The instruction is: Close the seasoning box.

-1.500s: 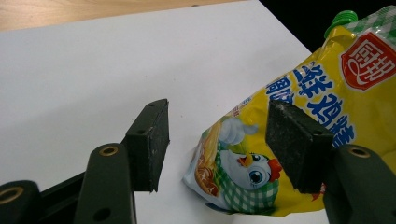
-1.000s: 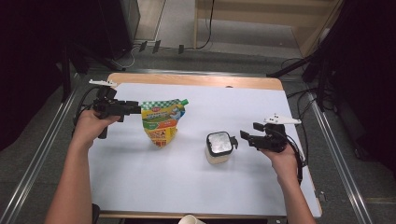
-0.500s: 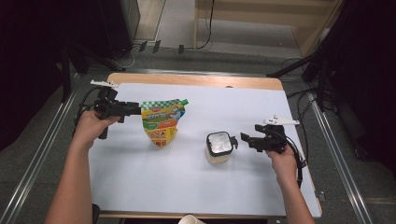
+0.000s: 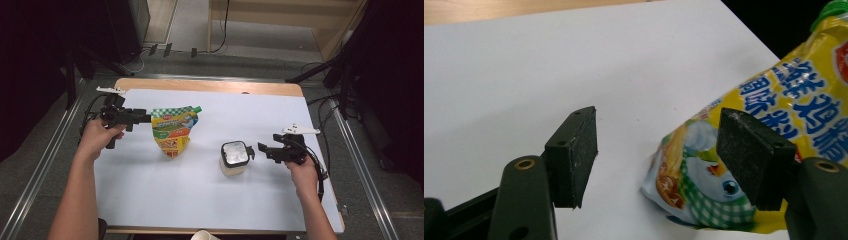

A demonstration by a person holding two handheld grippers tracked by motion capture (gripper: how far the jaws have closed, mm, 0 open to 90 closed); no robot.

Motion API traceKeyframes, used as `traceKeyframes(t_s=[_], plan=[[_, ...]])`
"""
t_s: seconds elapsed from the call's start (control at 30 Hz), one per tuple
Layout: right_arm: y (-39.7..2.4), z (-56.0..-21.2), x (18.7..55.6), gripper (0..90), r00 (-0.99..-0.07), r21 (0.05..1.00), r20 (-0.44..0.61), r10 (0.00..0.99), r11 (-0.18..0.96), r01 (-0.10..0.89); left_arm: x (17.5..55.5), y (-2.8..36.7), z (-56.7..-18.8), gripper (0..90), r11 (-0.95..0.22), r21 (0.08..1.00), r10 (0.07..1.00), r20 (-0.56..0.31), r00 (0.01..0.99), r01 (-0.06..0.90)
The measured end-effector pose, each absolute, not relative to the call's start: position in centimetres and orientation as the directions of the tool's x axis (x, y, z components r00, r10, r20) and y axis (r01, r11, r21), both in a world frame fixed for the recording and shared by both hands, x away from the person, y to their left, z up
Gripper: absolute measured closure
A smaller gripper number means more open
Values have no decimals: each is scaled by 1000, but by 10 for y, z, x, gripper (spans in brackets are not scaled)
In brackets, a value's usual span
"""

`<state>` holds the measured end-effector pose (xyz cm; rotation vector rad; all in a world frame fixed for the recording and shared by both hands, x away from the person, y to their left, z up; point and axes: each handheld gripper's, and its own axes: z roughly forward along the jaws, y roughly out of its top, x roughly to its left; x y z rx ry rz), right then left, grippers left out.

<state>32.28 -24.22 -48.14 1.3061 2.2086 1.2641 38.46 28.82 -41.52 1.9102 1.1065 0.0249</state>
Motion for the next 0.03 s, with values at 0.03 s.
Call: traceKeyframes(t_s=[0.03], plan=[[-242, -482, 323, 260, -552, 795, 174, 815, 215, 568, 386, 289, -416, 309, -192, 705, 706, -384, 595, 683]])
